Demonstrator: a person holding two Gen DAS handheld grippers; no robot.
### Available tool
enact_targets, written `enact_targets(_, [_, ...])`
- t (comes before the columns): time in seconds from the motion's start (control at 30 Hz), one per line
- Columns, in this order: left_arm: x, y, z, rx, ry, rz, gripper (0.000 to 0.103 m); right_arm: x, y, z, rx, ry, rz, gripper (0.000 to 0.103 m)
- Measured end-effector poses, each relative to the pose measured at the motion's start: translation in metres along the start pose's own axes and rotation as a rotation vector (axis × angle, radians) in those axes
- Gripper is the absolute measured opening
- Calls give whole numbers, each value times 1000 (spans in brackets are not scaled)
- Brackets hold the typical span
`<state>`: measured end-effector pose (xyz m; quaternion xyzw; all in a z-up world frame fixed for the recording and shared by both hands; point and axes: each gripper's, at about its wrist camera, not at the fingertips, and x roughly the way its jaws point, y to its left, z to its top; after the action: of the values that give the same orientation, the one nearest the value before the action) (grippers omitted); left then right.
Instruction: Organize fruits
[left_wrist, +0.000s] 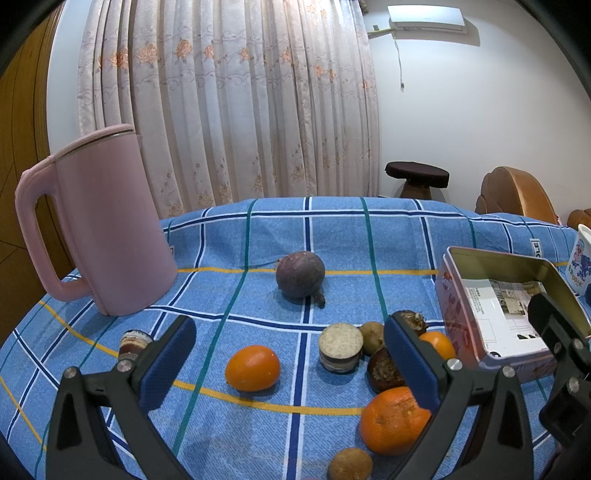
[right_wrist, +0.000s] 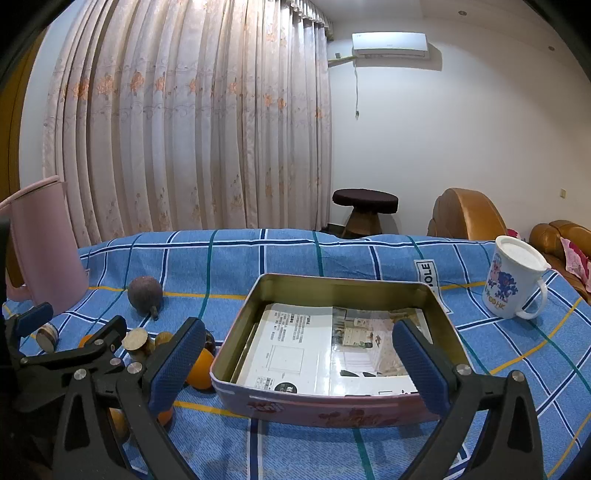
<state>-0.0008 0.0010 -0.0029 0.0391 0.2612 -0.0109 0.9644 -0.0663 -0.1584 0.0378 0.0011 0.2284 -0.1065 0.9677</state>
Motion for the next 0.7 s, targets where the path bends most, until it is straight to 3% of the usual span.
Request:
enact_targets(0.47, [1,2,-5,2,37,-25,103,1,2,-2,1,14,16,102])
enact_targets(0.7, [1,37,-3,10,45,26,103,3,13,-5,-17,70,155,102])
